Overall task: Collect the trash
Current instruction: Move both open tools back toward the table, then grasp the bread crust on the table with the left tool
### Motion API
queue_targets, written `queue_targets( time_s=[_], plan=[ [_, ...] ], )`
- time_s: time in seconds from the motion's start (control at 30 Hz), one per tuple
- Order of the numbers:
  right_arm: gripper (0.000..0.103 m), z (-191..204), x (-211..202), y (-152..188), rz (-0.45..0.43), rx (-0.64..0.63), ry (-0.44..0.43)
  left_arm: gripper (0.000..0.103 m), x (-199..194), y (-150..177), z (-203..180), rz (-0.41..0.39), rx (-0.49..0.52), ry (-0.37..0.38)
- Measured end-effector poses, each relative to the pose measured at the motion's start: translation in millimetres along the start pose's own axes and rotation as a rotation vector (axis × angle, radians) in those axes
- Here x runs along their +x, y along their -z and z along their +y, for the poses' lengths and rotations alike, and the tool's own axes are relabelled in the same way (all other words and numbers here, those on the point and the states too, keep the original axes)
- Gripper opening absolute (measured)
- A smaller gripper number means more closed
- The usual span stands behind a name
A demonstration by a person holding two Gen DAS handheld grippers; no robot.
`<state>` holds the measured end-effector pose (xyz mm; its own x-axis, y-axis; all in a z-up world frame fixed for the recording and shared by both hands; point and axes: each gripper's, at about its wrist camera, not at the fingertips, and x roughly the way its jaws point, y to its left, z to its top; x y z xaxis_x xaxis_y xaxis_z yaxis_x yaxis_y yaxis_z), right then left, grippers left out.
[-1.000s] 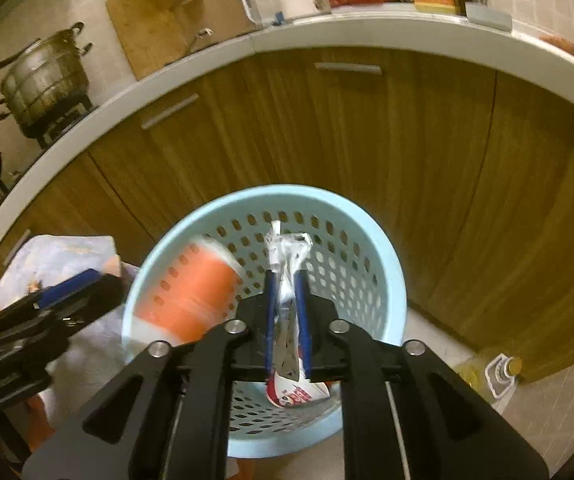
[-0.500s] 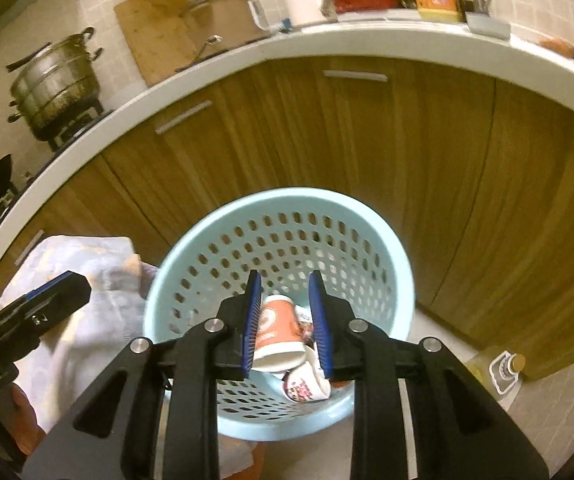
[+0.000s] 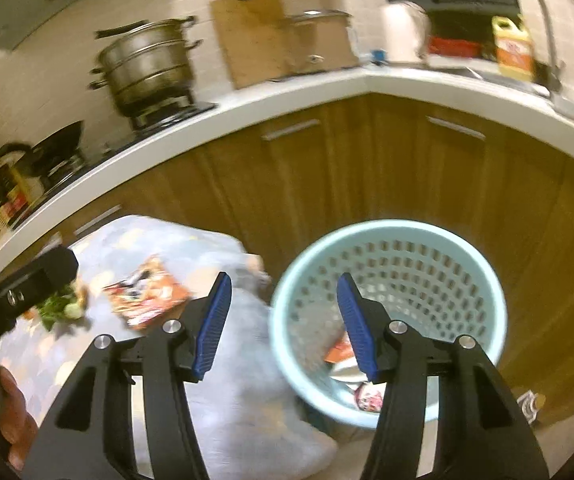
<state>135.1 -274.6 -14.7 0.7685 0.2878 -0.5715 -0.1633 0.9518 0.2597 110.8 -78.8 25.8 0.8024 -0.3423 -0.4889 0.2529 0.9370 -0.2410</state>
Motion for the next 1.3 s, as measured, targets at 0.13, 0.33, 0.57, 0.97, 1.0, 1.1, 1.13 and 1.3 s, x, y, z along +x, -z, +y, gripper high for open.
queue_targets(
  time_s=[0.13,0.33,0.57,0.97,1.0,1.1,1.13,1.3],
  plan=[
    [0.054,44,-2,0,-0.008,-0.073,-0.051,0.074,-38,-4,33,-0.055,-0.036,-0.059],
    [0.062,101,1,5,0.0,-0.151,-0.095,0.076,-96,-1,88,-0.13,-0.089,-0.204],
    [0.063,161,28,25,0.057,-0.213,-0.144,0.076,-141,17,168,-0.138,-0.227,-0.33],
    [0.063,194,56,52,0.102,-0.3,-0.15,0.075,-117,34,282,0.034,-0.352,-0.394],
    [0.063,192,57,52,0.104,-0.292,-0.148,0.074,-109,35,290,0.052,-0.367,-0.397],
    [0.063,194,56,52,0.096,-0.297,-0.143,0.072,-91,39,305,0.083,-0.4,-0.388],
    [0.063,195,56,53,0.096,-0.305,-0.139,0.069,-88,40,305,0.089,-0.4,-0.384],
    [0.063,208,55,59,0.084,-0.37,-0.114,0.05,-67,37,303,0.14,-0.352,-0.389]
  ],
)
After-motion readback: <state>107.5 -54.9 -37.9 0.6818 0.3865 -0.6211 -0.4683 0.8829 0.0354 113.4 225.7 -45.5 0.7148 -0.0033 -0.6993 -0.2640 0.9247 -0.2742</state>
